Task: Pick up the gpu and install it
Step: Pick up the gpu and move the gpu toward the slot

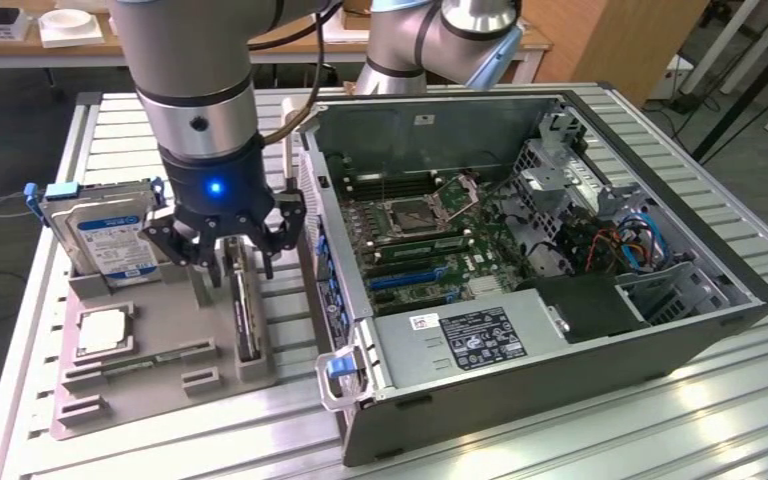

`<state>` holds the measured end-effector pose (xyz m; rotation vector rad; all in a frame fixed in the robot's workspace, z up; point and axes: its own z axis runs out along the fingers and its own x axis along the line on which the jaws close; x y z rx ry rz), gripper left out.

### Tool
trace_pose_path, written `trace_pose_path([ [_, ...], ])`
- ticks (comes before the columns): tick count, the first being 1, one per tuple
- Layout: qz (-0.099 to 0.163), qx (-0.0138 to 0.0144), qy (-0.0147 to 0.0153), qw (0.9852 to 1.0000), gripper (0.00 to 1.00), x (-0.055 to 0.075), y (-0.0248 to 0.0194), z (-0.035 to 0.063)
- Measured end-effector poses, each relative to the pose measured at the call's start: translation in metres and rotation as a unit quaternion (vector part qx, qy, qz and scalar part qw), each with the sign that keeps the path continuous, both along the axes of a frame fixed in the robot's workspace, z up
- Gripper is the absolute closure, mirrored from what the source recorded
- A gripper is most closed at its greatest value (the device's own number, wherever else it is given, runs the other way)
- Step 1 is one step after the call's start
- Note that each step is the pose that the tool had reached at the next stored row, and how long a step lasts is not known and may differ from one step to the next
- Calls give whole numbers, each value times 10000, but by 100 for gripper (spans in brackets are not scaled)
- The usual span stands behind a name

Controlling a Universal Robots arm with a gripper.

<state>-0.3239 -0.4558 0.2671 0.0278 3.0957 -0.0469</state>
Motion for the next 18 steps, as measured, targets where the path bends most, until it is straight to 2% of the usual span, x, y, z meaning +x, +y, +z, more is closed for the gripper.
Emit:
trace_pose_path([
  [4, 108, 1, -1, 9999, 42, -35, 5, -44],
  [18, 193, 6, 0, 9998, 42, -52, 5, -163],
])
